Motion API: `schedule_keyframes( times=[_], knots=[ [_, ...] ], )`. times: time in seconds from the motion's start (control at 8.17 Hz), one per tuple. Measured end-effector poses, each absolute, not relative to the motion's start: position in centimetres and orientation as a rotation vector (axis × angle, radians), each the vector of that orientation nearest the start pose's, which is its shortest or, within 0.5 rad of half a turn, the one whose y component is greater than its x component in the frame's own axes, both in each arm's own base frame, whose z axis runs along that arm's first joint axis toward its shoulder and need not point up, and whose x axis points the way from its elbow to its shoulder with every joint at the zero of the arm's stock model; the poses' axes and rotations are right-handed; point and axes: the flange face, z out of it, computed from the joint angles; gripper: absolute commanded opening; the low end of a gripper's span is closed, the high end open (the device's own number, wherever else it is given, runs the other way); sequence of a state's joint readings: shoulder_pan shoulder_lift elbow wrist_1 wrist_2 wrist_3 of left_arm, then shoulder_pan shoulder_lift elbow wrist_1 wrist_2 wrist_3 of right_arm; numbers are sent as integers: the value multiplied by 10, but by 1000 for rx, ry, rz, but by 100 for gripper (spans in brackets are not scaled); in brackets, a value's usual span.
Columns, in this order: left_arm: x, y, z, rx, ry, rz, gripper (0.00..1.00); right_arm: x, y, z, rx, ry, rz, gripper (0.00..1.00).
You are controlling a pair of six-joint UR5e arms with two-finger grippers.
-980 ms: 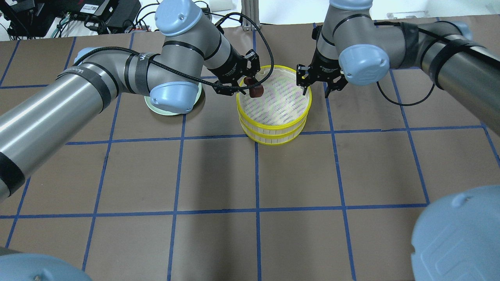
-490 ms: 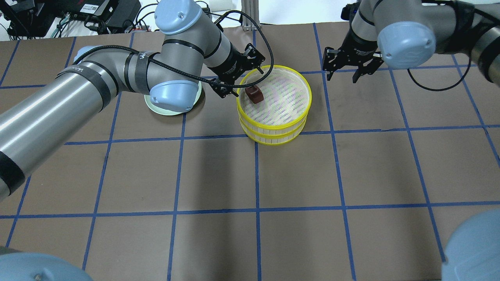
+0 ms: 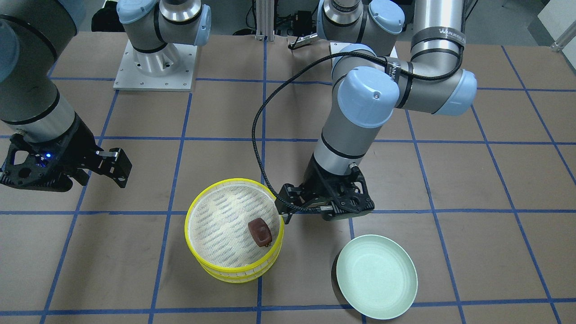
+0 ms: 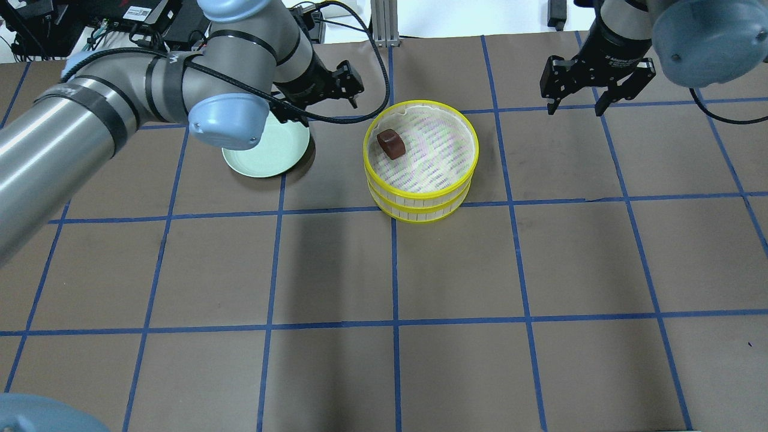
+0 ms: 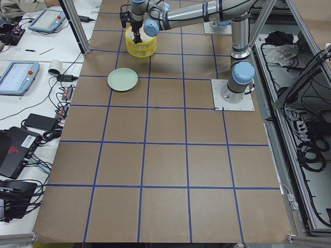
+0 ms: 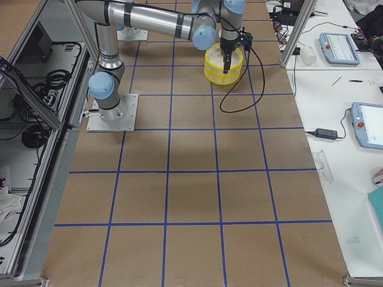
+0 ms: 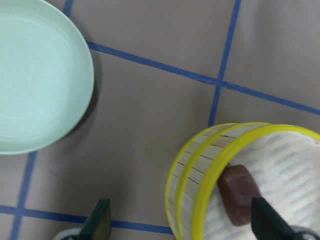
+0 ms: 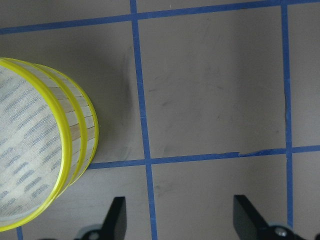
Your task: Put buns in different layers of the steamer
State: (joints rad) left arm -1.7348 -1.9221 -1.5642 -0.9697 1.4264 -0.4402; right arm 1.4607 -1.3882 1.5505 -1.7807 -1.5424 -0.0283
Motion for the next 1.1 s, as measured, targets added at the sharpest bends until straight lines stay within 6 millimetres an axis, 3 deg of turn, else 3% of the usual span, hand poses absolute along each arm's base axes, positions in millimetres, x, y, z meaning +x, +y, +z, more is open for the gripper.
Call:
schedule_keyframes(
  times=[0.24,0.61,0.86,1.1],
  knots=[
    [-193,-608,377,-108,3197,-321,100,72,-577,424,125,3109,-74,79],
    [-145,-584,421,26,3154,-129,100,72,-578,421,125,3102,-66,79],
    [-126,-556,456,29,3145,-41,100,72,-578,421,125,3101,-66,79],
    [-121,-531,479,22,3138,9,100,72,-578,420,125,3100,-65,79]
  ],
)
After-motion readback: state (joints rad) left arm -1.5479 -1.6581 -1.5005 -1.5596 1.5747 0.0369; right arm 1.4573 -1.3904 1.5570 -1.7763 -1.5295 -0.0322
